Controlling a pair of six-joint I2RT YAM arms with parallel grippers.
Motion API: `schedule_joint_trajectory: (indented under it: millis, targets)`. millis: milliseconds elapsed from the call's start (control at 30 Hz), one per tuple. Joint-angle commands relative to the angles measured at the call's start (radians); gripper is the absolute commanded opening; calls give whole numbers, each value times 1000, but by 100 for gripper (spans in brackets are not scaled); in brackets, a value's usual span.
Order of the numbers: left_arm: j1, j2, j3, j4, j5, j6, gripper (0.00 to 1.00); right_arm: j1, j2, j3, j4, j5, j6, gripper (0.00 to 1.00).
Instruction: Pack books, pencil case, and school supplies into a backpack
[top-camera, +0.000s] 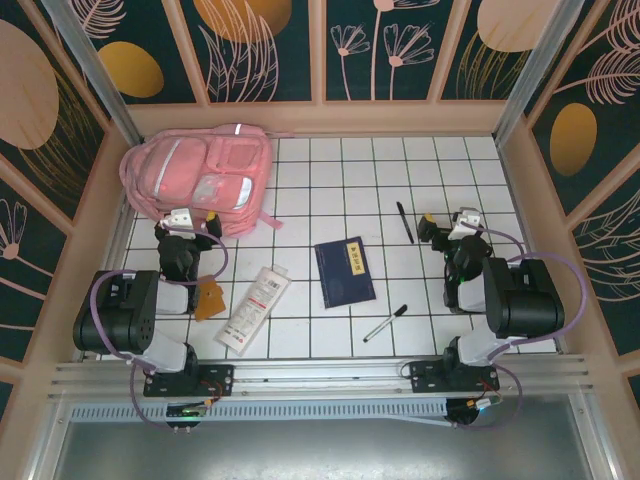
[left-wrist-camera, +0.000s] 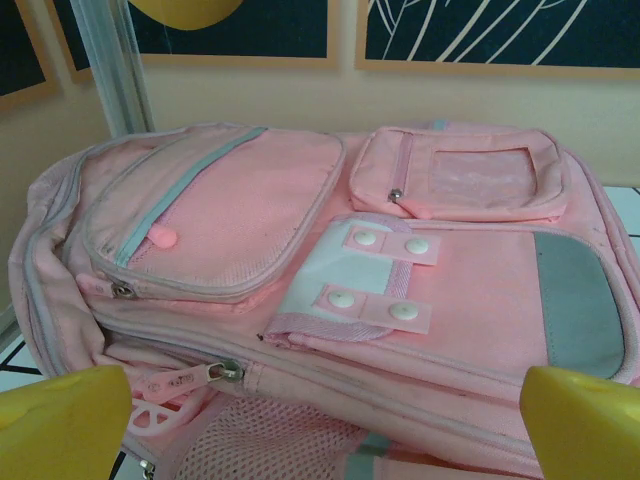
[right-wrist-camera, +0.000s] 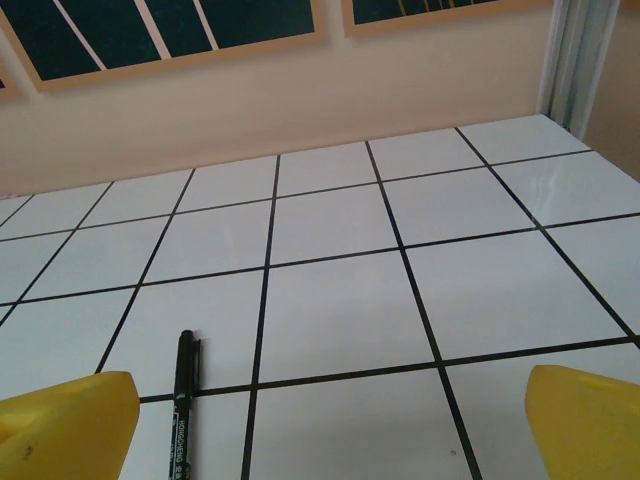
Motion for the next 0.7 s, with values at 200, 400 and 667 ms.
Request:
schedule_joint_trajectory:
  millis: [200, 400, 667]
  targets:
    - [6, -2, -8, 48, 17, -16, 99, -6, -5, 13, 19, -14, -10, 99]
    - [6, -3, -9, 47, 17, -15, 99, -6, -6, 13, 18, -14, -10, 99]
    - [6, -2, -4, 40, 17, -17, 99, -5, -5, 14, 19, -14, -9, 99]
